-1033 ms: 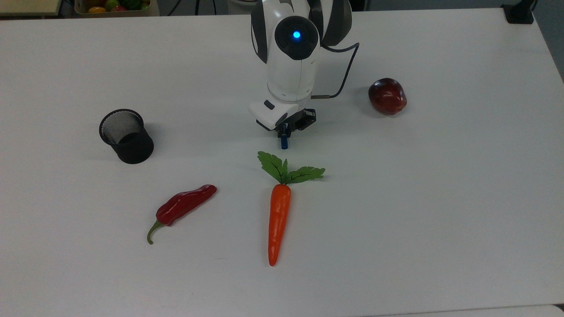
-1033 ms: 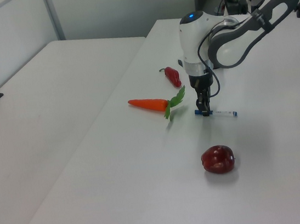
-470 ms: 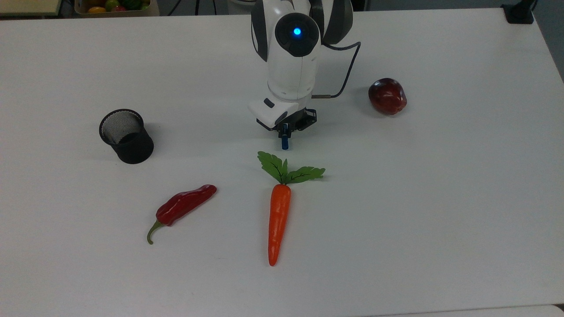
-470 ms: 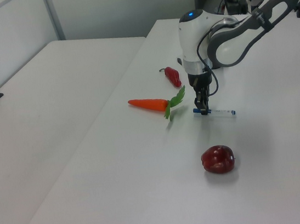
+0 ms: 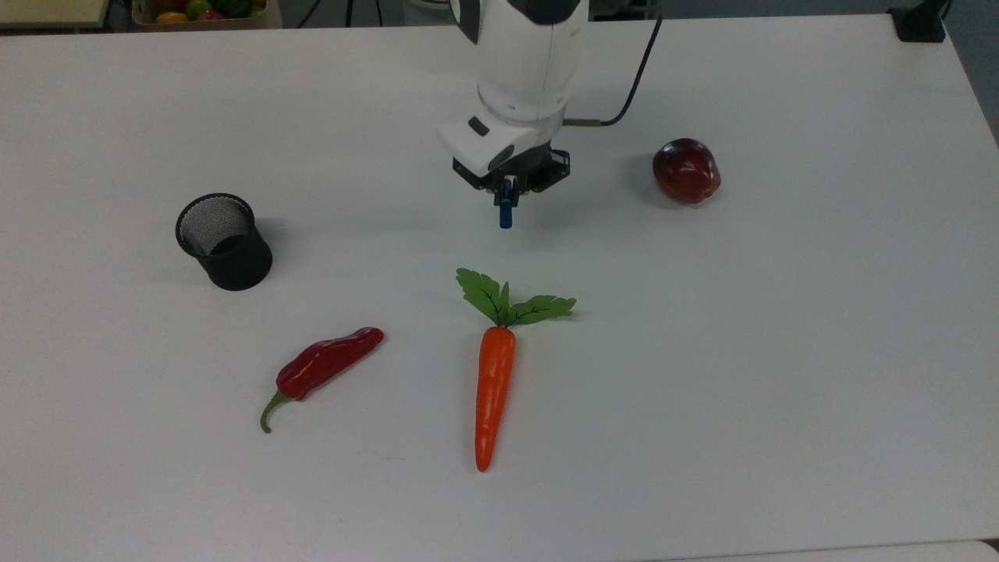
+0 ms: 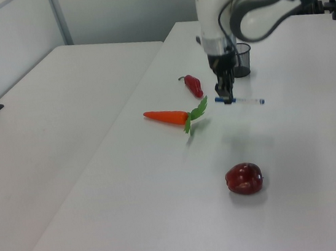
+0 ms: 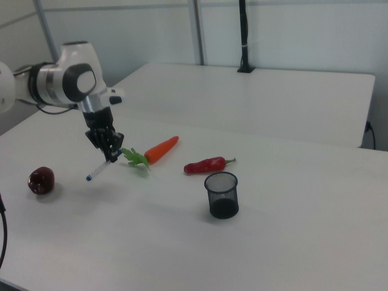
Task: Place marker
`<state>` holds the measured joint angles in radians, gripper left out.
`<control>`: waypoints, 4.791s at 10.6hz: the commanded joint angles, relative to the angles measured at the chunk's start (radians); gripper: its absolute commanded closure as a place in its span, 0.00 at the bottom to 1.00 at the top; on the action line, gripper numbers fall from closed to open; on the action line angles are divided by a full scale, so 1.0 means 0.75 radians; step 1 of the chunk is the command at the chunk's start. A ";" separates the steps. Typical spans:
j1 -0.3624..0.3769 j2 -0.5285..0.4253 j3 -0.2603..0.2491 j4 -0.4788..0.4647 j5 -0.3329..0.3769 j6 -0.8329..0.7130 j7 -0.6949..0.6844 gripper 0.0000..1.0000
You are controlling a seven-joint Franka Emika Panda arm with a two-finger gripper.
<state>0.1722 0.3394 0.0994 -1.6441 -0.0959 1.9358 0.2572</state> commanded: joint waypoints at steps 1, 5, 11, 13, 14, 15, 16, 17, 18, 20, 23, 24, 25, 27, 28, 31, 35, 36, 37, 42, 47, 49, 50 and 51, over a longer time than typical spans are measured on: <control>-0.029 -0.082 -0.028 0.097 -0.011 -0.163 0.031 0.89; -0.227 -0.086 -0.091 0.155 -0.026 -0.168 -0.126 0.89; -0.321 -0.076 -0.282 0.192 -0.056 0.194 -0.263 0.89; -0.364 -0.072 -0.282 0.155 -0.071 0.373 -0.265 0.89; -0.381 -0.064 -0.282 0.135 -0.079 0.488 -0.267 0.89; -0.389 -0.054 -0.282 0.094 -0.079 0.612 -0.267 0.89; -0.395 -0.042 -0.282 0.067 -0.089 0.678 -0.267 0.89; -0.407 -0.023 -0.282 0.049 -0.117 0.744 -0.269 0.89; -0.410 0.001 -0.282 0.024 -0.128 0.805 -0.267 0.89; -0.410 0.016 -0.282 -0.055 -0.128 0.910 -0.265 0.89; -0.405 0.014 -0.282 -0.135 -0.130 0.912 -0.263 0.89; -0.405 0.014 -0.282 -0.144 -0.130 0.912 -0.263 0.89; -0.405 0.014 -0.282 -0.148 -0.128 0.912 -0.261 0.89; -0.408 0.014 -0.282 -0.150 -0.128 0.912 -0.259 0.88; -0.408 0.014 -0.282 -0.150 -0.128 0.910 -0.259 0.85; -0.410 0.012 -0.282 -0.144 -0.128 0.906 -0.251 0.37; -0.399 0.006 -0.282 -0.144 -0.128 0.896 -0.247 0.00; -0.393 0.004 -0.282 -0.144 -0.126 0.896 -0.247 0.00; -0.385 0.002 -0.280 -0.142 -0.124 0.896 -0.247 0.00; -0.167 -0.064 -0.265 -0.099 -0.126 0.596 -0.126 0.00; 0.036 -0.290 -0.251 -0.043 -0.095 -0.083 -0.151 0.00; 0.053 -0.391 -0.243 -0.041 -0.006 -0.232 -0.216 0.00; 0.047 -0.436 -0.245 -0.041 0.064 -0.288 -0.267 0.00; 0.038 -0.462 -0.253 -0.039 0.109 -0.331 -0.300 0.00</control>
<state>0.2077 0.0600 -0.0794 -1.6525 -0.0879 1.7545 0.1039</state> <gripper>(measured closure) 0.000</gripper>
